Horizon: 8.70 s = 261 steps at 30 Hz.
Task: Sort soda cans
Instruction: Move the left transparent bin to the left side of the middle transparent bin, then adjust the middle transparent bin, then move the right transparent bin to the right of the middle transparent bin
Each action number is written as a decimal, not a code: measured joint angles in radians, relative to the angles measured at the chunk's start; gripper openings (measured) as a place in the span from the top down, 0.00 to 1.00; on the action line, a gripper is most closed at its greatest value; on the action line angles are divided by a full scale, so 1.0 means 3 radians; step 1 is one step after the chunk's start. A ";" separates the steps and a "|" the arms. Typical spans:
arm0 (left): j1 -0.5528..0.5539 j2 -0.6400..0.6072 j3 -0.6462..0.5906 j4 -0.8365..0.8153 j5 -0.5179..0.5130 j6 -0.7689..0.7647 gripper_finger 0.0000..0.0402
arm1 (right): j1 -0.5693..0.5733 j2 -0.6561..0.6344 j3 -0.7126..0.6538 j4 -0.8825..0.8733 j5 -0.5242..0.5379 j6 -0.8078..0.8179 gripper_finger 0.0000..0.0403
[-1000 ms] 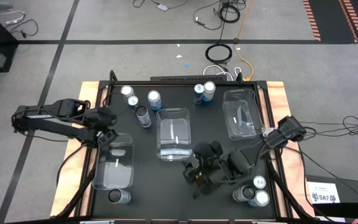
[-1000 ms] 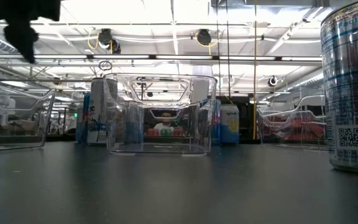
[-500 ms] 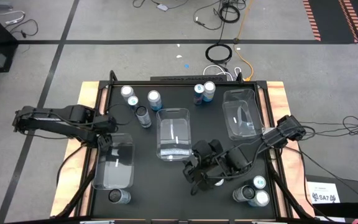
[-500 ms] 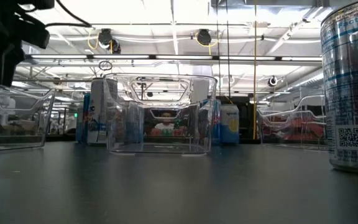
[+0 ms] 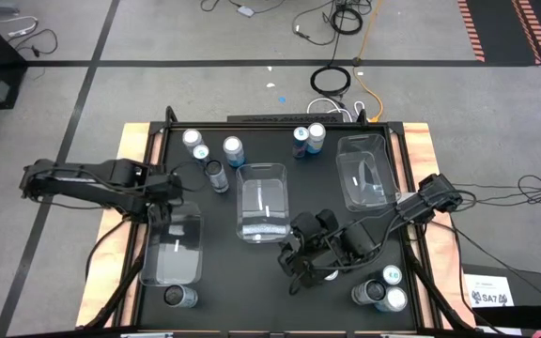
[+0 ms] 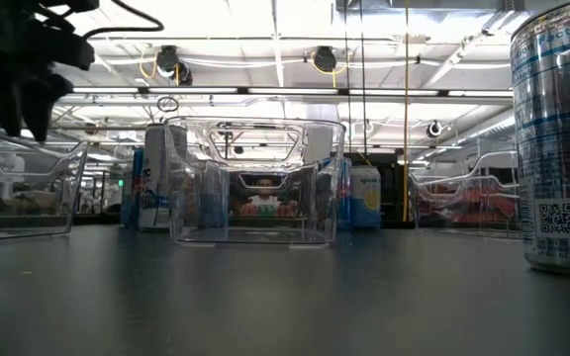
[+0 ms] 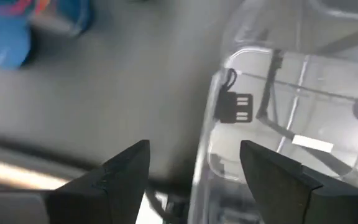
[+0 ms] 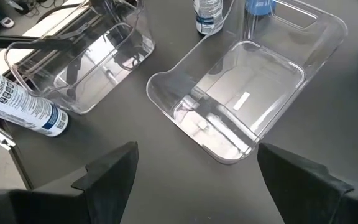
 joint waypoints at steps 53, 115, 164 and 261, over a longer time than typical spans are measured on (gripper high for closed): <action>0.0367 0.2234 0.0812 0.0989 -0.0290 0.0707 0.99 | 0.0045 0.0003 0.0000 -0.0068 -0.0108 -0.0343 0.20; 0.0430 0.2821 0.2157 0.0112 -0.0193 0.0709 0.68 | 0.0052 0.0003 -0.0001 -0.0043 -0.0160 -0.0040 0.20; -0.1588 0.0000 0.0305 0.1827 -0.1037 -0.1864 0.67 | -0.2516 -0.0008 -0.1425 0.0303 -0.2018 -0.0921 0.41; -0.2141 0.0059 0.0308 0.1779 -0.1061 -0.1805 0.67 | -0.1629 -0.1243 -0.1678 -0.0654 -0.1302 0.0944 0.72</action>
